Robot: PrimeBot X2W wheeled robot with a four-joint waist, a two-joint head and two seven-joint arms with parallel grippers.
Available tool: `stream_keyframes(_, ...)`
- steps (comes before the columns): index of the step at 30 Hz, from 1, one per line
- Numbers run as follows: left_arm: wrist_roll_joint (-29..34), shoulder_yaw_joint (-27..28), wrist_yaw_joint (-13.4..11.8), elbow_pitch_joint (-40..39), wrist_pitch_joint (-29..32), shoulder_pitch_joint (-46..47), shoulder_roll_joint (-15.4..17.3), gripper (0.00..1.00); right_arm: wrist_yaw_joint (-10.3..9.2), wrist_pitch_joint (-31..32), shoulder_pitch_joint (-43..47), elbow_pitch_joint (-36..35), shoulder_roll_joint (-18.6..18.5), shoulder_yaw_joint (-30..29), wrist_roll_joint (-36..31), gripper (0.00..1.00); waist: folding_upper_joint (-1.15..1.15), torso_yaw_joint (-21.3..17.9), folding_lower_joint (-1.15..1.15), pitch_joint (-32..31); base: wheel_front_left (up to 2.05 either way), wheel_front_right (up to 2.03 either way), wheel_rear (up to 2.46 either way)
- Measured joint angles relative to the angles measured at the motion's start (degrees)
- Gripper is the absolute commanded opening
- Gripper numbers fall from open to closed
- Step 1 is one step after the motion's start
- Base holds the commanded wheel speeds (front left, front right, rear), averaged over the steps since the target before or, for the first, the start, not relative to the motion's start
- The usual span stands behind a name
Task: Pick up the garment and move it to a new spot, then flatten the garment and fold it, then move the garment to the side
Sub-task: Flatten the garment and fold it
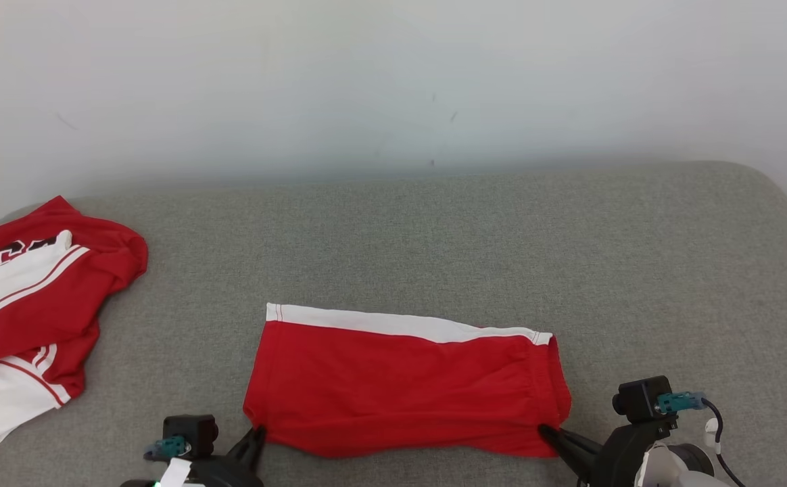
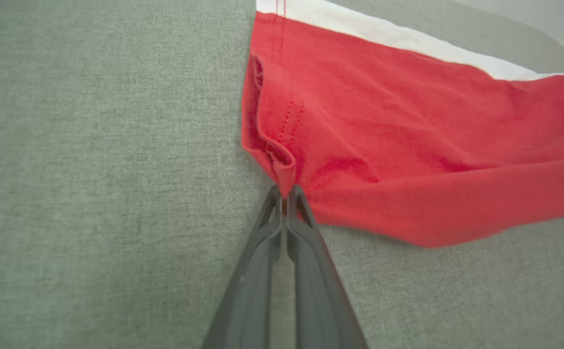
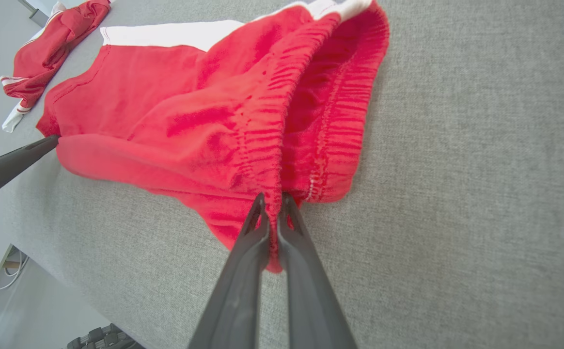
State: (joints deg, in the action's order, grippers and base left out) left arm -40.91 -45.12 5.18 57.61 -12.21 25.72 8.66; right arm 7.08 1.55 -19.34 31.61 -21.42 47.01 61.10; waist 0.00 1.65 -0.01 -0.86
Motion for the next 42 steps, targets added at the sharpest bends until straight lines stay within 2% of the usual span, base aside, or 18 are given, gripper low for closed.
stream_keyframes(11, -0.37, -0.01, -0.12, -0.37, -0.2, -0.91, -0.52, 0.0, 0.0, 1.56, 0.03, 0.68, -0.34, 0.34, 1.53, 0.0, 0.0, 0.36, 0.0, -0.37, 0.0, 0.0, 0.0)
stream_keyframes(12, -0.42, 0.03, -0.13, -0.37, -0.21, -0.93, -0.55, 0.0, 0.0, 1.56, 0.03, 0.9, -0.29, 0.31, 1.67, 0.29, 0.0, 0.34, 0.01, -0.42, 0.0, 0.0, 0.0)
stream_keyframes(13, -0.66, 0.38, -0.24, -0.37, -0.36, -1.07, -0.57, 0.07, 0.0, 1.89, 0.01, 0.98, -0.22, 0.36, 1.92, 0.5, 0.0, 0.28, 0.01, -0.51, 0.0, 0.0, 0.0)
stream_keyframes(14, -0.89, 0.69, -0.53, -0.41, -0.49, -1.36, -0.57, 0.51, 0.0, 1.97, 0.03, 0.91, -0.16, 0.44, 2.0, 1.0, 0.0, 0.2, 0.0, -0.65, 0.0, 0.0, 0.0)
stream_keyframes(15, -1.02, 1.24, -0.76, -0.6, -0.54, -1.88, -0.57, 1.0, 0.0, 1.97, 0.05, 0.78, -0.1, 0.4, 2.37, 1.0, 0.0, 0.09, 0.01, -0.81, 0.0, 0.0, 0.0)
stream_keyframes(21, -2.21, 2.57, -2.34, -3.16, -1.52, -4.3, 0.25, 1.0, 0.0, 1.36, 2.21, -2.52, -1.35, -1.03, 4.87, 1.0, 0.0, -0.63, 0.01, -1.64, 0.0, 0.0, 0.0)
stream_keyframes(27, -0.8, 3.68, -5.94, -6.87, -1.97, -6.3, 2.65, 1.0, -0.08, -1.54, 3.85, -4.74, -3.82, -3.57, 5.5, 1.0, 0.0, -0.97, 0.01, -2.28, 0.0, 0.0, 0.0)
stream_keyframes(32, 2.8, 3.32, -9.53, -11.0, -2.03, -7.8, 4.14, 1.0, -1.55, -2.81, 3.83, -5.57, -3.93, -4.47, 5.35, 1.0, 0.0, -0.91, 0.01, -2.87, 0.0, 0.0, 0.0)
stream_keyframes(42, 8.11, 3.27, -11.73, -20.17, -2.04, -10.73, 5.52, 1.0, -6.0, -3.48, 3.3, -4.07, -2.49, -5.23, 5.25, 1.0, 0.0, 1.48, 0.0, -3.7, 0.0, 0.0, 0.0)
